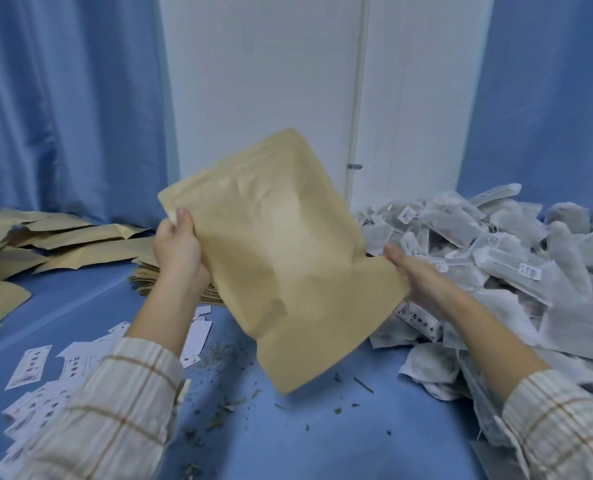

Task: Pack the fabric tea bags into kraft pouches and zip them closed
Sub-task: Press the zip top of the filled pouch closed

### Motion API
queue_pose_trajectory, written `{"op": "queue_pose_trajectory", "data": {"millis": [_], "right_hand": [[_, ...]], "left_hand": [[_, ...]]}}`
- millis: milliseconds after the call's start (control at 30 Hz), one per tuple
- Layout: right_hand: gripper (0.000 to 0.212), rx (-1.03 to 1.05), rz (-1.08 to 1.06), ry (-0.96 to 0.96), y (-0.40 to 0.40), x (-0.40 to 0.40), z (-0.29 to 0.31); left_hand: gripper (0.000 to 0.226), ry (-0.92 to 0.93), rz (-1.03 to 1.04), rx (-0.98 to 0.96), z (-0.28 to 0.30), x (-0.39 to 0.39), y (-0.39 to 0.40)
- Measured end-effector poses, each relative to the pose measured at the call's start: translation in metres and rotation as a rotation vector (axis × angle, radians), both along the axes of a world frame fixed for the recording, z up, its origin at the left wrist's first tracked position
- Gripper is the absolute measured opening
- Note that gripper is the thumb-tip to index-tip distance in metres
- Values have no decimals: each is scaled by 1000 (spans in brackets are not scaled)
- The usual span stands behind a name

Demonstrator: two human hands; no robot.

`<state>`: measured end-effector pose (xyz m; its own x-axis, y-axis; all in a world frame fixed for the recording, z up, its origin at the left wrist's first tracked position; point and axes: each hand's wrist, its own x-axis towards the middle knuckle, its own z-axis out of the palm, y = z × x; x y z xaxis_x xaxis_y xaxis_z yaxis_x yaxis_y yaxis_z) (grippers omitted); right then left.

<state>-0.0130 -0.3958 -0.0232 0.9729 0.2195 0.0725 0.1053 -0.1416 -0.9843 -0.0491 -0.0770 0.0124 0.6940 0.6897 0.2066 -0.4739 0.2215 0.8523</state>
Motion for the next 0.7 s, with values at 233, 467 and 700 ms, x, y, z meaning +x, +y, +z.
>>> {"op": "queue_pose_trajectory", "data": {"millis": [233,467,700], "right_hand": [[80,548,312,260,62,-12,-66],[53,931,228,278,172,-18,-69],[99,339,680,344,418,-27,27]], "left_hand": [[20,48,-42,-322,-49,-16,15],[61,-16,-418,-352,-75,-45,42],[60,-45,-423,-590,-102,-28,93]]}}
